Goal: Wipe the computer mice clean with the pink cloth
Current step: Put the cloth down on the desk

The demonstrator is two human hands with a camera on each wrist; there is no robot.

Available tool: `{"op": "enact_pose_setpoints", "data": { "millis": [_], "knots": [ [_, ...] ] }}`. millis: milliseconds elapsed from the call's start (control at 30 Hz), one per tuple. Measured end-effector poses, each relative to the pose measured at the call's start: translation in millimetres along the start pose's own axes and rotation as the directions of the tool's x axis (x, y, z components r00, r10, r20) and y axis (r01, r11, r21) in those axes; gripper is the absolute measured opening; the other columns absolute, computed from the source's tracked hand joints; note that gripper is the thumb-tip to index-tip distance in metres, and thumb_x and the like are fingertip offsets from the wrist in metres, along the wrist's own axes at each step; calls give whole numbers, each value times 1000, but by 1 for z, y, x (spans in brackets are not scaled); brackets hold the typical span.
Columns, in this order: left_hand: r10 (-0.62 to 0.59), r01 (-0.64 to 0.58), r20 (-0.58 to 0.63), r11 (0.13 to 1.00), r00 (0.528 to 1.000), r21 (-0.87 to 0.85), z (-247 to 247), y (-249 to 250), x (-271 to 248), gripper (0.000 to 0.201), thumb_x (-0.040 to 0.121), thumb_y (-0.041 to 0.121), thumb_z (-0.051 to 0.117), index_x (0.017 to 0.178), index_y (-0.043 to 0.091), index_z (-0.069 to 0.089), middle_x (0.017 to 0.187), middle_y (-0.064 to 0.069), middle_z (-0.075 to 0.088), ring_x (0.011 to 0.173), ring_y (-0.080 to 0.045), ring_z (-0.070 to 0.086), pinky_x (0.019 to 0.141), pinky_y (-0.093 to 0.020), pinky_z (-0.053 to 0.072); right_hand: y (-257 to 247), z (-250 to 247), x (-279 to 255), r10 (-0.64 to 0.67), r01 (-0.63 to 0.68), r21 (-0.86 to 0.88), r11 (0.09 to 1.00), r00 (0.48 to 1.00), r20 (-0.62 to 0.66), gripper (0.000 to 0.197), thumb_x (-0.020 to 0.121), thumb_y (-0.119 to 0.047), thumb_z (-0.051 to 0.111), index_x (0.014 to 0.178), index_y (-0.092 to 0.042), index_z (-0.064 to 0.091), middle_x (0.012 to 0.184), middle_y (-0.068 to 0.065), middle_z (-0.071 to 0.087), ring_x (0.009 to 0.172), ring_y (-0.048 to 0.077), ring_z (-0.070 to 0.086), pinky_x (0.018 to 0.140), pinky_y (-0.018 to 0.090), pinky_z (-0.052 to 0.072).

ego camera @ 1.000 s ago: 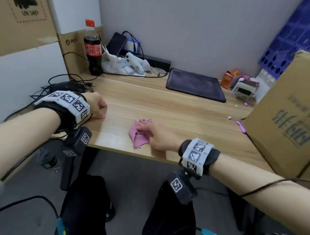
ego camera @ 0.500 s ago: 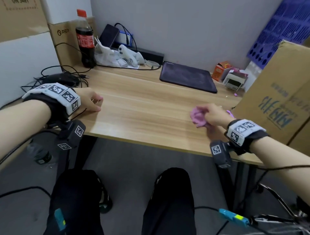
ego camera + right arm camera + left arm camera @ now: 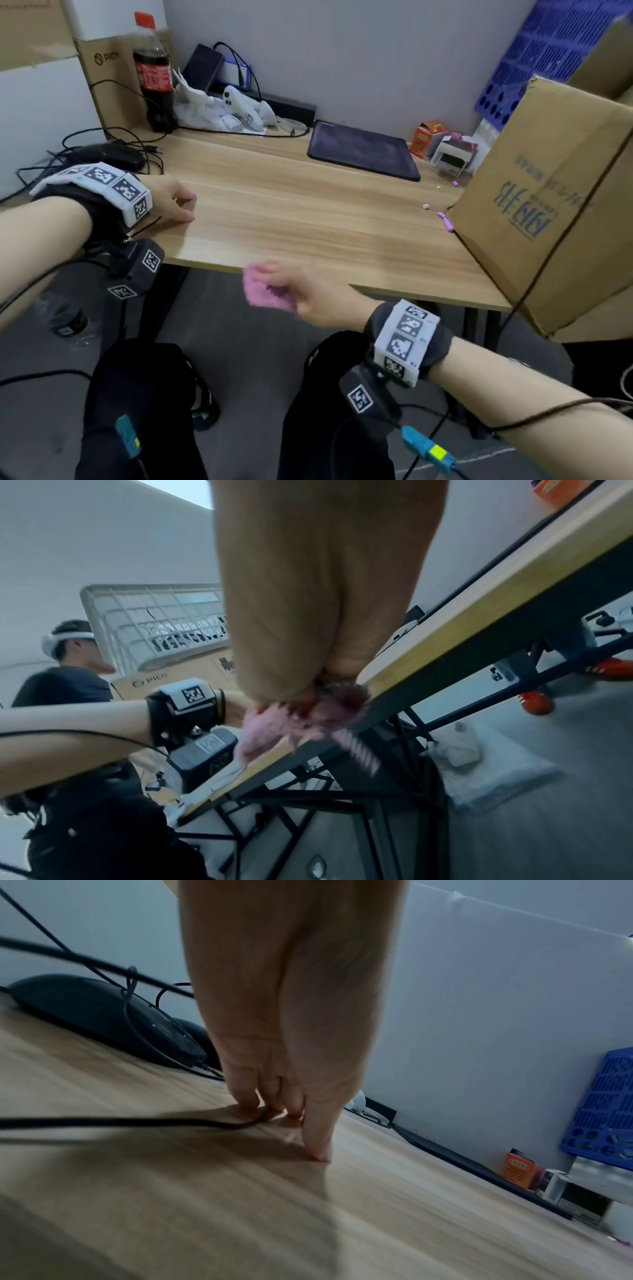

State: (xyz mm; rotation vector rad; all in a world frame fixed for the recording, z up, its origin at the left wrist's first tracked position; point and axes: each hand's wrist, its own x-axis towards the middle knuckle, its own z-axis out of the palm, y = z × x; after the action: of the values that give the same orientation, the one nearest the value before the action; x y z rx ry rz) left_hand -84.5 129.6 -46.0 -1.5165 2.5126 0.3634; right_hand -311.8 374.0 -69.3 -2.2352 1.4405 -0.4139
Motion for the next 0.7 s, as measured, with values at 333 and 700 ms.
{"op": "enact_pose_setpoints", "data": {
  "millis": [333,700],
  "knots": [
    [18,-18,-16,1000,1000,26,7,0,-1,63,94,42,59,148,16,39,143,-7,50,127,-27,49,107,-35,38,93,-84,-41,606,-477,389,788,711,-356,29,96,6,46,115,-8,63,133,25,49,99,27,65,65,25,59],
    [11,-11,13,1000,1000,3,4,4,-7,62,95,41,57,148,12,38,146,-10,47,130,-28,47,109,-37,35,0,-13,45,109,-80,-217,973,986,124,67,77,5,68,140,-7,48,154,6,35,140,25,32,115,30,23]
  ]
}}
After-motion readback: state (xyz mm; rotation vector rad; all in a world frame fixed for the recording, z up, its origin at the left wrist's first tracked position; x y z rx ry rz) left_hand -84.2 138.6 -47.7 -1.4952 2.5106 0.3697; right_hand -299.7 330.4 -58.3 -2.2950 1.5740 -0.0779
